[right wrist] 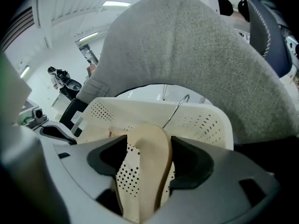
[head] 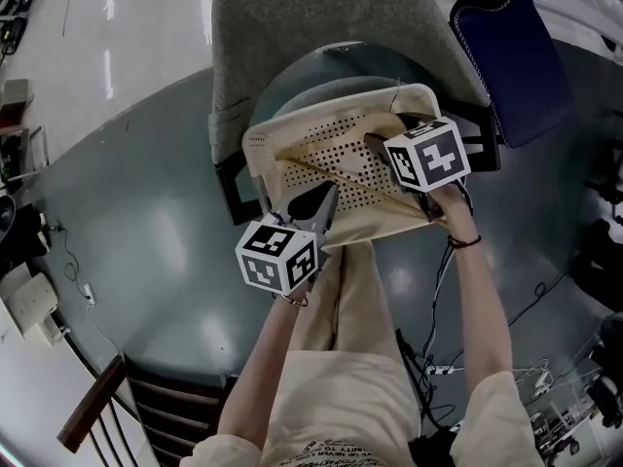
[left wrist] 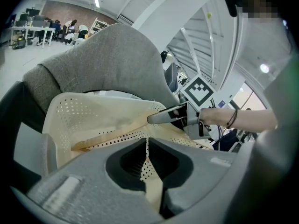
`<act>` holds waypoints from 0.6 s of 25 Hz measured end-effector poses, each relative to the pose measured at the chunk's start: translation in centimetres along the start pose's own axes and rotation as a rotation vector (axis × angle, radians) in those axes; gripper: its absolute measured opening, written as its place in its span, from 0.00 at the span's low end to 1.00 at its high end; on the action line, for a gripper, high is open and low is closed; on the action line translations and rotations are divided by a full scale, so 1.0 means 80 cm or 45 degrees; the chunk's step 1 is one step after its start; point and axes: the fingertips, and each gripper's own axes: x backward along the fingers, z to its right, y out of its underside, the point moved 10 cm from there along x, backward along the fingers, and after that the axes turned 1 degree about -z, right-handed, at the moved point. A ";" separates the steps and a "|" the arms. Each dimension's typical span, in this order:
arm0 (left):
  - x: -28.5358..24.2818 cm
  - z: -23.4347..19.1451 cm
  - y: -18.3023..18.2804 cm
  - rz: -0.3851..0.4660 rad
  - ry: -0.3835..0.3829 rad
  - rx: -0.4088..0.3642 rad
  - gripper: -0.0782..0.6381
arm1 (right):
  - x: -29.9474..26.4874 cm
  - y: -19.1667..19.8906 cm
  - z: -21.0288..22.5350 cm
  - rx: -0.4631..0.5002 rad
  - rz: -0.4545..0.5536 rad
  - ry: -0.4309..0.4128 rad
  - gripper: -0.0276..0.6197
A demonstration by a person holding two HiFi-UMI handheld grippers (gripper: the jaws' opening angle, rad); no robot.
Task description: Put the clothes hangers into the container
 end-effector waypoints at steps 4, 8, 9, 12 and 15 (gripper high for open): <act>0.001 0.004 -0.001 0.007 0.005 -0.004 0.15 | 0.006 0.000 0.000 0.012 0.024 0.079 0.47; 0.004 0.005 -0.002 0.019 0.008 -0.006 0.15 | 0.016 -0.003 -0.001 0.052 0.057 0.177 0.47; 0.005 0.006 -0.002 0.022 0.011 -0.008 0.15 | 0.020 -0.003 0.001 0.054 0.067 0.192 0.47; 0.008 0.012 -0.004 0.031 0.021 -0.014 0.15 | 0.032 -0.003 0.003 0.038 0.092 0.206 0.47; 0.013 0.018 -0.012 0.050 0.042 -0.034 0.15 | 0.049 -0.005 -0.002 0.036 0.134 0.209 0.45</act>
